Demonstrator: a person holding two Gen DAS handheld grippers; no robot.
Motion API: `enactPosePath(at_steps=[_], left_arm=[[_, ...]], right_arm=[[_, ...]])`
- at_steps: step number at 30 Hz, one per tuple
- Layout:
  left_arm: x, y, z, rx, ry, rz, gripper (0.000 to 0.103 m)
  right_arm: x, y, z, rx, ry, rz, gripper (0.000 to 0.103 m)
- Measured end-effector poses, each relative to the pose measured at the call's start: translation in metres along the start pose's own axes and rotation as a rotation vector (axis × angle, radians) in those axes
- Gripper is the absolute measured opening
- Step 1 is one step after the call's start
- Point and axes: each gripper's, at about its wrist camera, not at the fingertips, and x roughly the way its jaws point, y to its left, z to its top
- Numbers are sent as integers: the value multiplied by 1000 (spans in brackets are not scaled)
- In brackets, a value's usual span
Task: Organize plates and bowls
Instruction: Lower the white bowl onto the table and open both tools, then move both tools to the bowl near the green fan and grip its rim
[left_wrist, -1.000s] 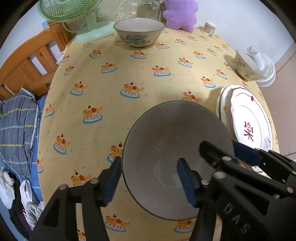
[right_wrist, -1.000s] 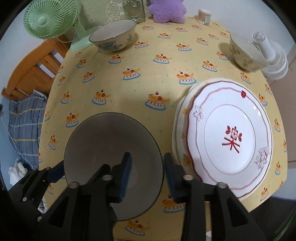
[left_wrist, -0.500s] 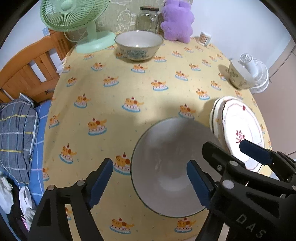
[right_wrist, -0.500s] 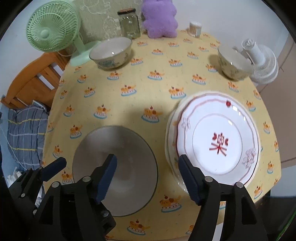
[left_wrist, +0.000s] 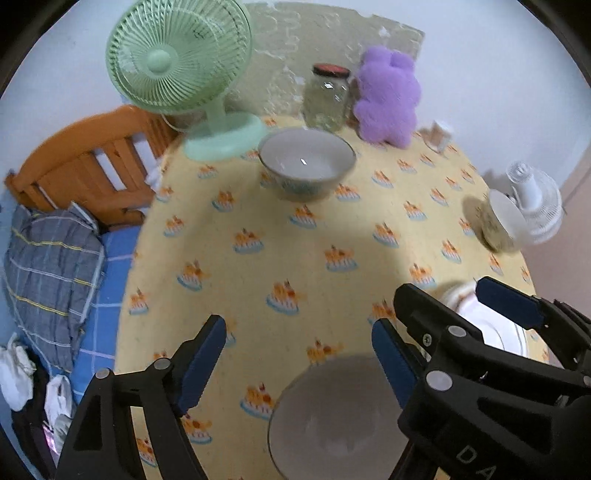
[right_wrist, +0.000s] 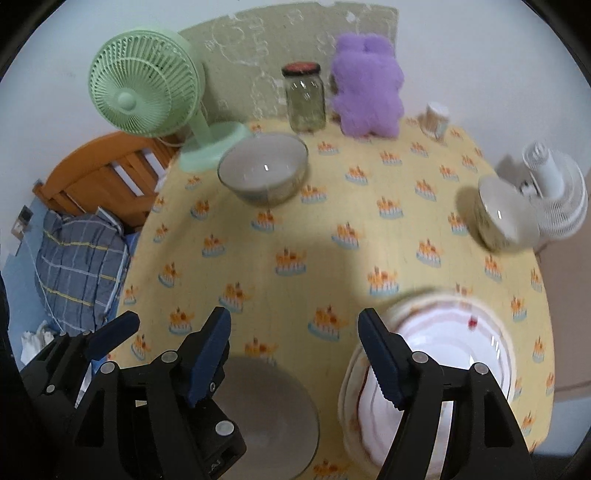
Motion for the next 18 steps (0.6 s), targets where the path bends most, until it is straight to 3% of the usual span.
enactPosePath(at_steps=[10,18], left_arm=[[12,-6,44,-100,-66,149,79],[20,0,68,-184,-131,167,79]], right_arm=[[24,-8,61,-80,-34,43,75],[41,-13,97,-100,-58,72,75]])
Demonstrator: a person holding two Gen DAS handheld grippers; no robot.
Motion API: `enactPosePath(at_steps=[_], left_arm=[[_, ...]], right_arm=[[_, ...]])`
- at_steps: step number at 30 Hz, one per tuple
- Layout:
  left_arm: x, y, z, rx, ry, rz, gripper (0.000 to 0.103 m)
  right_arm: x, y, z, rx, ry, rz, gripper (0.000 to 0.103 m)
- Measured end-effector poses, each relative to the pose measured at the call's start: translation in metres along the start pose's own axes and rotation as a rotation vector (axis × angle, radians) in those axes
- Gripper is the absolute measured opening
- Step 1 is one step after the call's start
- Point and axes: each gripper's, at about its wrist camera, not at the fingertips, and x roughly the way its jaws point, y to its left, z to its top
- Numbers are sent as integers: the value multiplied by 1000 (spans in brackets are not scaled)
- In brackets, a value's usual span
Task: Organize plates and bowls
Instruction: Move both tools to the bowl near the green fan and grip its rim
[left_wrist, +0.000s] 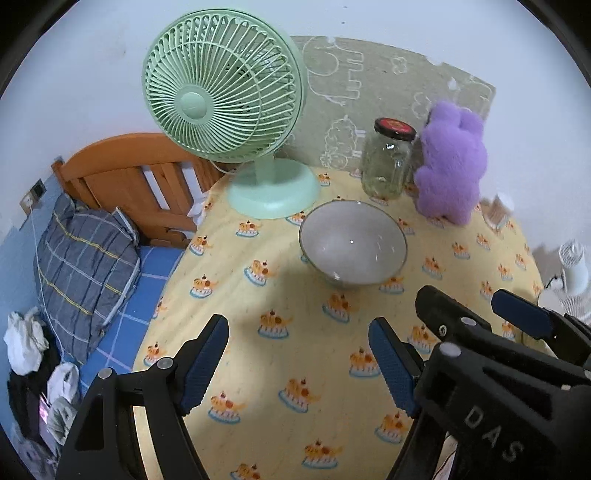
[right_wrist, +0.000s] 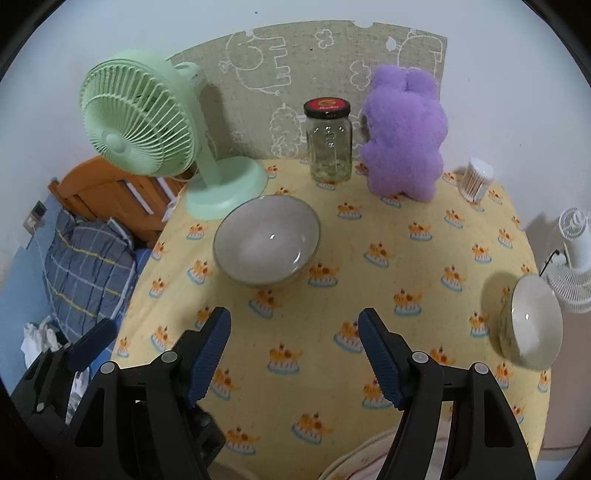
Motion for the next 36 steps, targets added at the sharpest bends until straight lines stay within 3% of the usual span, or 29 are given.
enactPosePath(at_steps=[7,13,21,26,36], left_arm=[[20,1,21,-31,-15,6,80],[47,4,37,-59,4,-6,80],[82,-3,57,5,2,28,77],[115,-6,61,-6,68,3,53],[141,-10,61,-4,72,-24,37]], right_arm=[[24,-8,25,34,5,83,75],[51,-6,45,-1,-11,62,74],[93,-10,65,15,4,85,70],[118,-9,68,5,15,59,62],[151,-17,69,7,37,33,39]])
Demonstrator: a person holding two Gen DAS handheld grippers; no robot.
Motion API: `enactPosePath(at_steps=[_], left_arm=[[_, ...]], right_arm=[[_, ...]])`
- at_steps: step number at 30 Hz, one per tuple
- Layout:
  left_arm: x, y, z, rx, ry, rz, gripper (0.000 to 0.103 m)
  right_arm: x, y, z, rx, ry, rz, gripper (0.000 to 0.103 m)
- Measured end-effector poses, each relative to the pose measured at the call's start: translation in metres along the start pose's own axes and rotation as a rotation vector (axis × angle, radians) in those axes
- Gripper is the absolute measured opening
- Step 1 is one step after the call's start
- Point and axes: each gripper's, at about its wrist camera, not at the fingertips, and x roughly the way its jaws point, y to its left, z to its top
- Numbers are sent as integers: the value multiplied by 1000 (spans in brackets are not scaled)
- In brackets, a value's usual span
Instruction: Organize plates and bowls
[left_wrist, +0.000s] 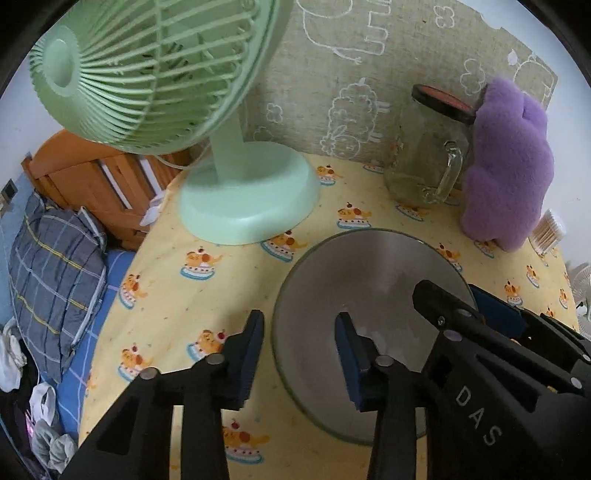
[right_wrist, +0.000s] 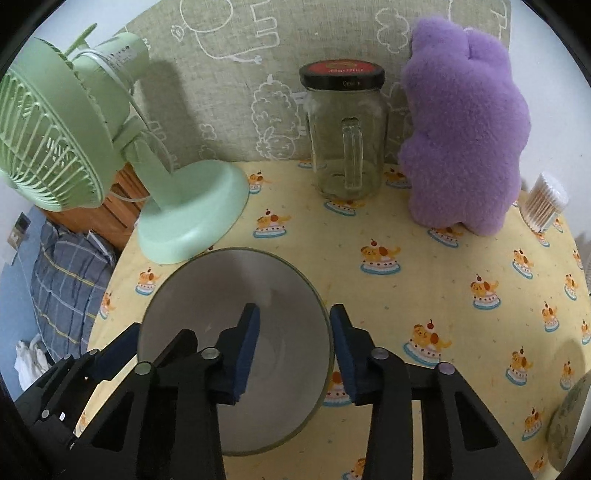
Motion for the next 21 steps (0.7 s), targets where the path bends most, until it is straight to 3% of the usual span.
enactPosePath(at_steps=[5,21], left_arm=[[7,-4,0,5,16,13,33],[-7,-11,-19,10,86,-9,33]], right_arm=[[4,-1,0,-6,4,-13,29],[-20,-9,-19,39,85,-25,28]])
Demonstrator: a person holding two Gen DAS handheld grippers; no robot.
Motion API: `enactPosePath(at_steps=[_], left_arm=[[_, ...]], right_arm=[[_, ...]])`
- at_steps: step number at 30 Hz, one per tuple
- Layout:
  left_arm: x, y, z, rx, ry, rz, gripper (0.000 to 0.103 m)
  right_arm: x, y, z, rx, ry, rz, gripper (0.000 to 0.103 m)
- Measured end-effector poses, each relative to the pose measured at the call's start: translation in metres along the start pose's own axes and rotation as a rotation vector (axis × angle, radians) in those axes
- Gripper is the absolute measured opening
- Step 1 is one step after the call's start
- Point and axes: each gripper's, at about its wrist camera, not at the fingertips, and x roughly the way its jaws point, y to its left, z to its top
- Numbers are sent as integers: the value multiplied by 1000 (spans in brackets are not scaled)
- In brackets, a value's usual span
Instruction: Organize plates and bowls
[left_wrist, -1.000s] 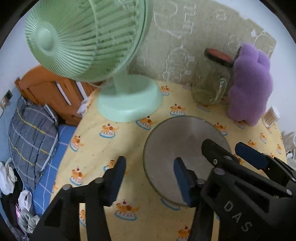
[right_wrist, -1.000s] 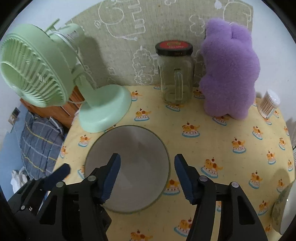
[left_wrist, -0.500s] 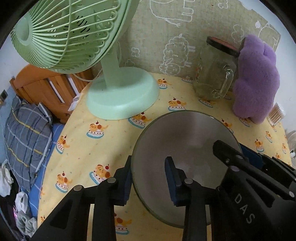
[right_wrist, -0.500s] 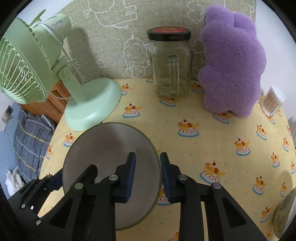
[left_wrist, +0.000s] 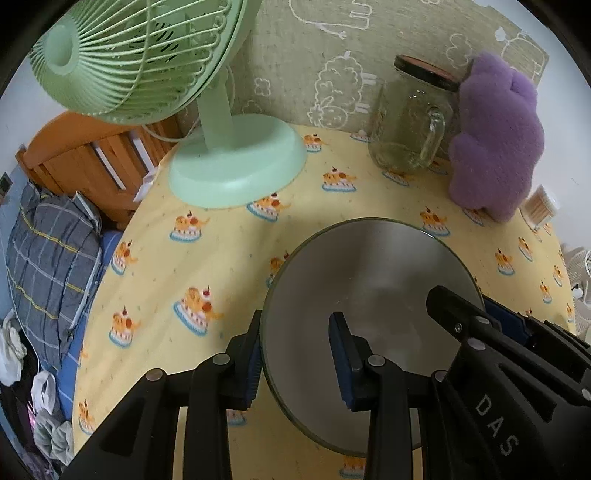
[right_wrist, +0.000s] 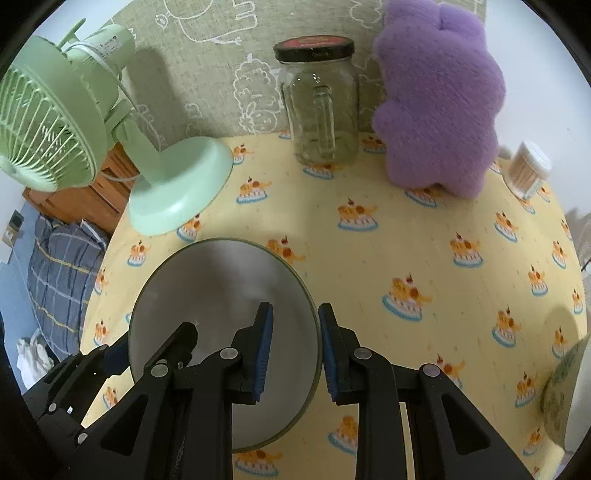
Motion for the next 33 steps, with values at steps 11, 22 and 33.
enactPosePath(at_steps=[11,22,33], left_arm=[[-34,-2,-21,22,-7,-28,33],[-89,7,-32,69,-72,-78,33],[-142,19,-57,141,-110,-111,33]], right_arm=[[-38,-4,-25,35,-10,-12,28],[-97,9,-43,64,-83,-37,28],[-154,30,-79,90,-135,-91,28]])
